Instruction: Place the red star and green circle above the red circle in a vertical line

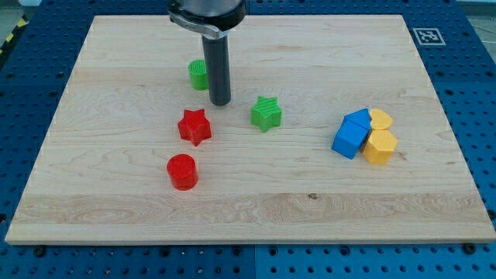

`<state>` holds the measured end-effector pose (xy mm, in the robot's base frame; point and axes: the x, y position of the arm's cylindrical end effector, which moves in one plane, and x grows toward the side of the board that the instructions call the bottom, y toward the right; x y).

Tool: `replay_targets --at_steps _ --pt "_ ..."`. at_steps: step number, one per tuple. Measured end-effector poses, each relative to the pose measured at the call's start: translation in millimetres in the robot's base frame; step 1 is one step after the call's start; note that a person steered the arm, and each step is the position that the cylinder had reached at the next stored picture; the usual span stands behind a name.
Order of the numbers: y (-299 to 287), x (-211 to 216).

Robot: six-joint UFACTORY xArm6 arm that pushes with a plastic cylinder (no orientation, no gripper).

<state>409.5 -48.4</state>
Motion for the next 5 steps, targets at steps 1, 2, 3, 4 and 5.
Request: replay_targets --at_steps 1,2,3,4,5 --pt "0 18" --pt "0 33" --pt "-5 36" --pt "-16 36" --pt "-25 36"
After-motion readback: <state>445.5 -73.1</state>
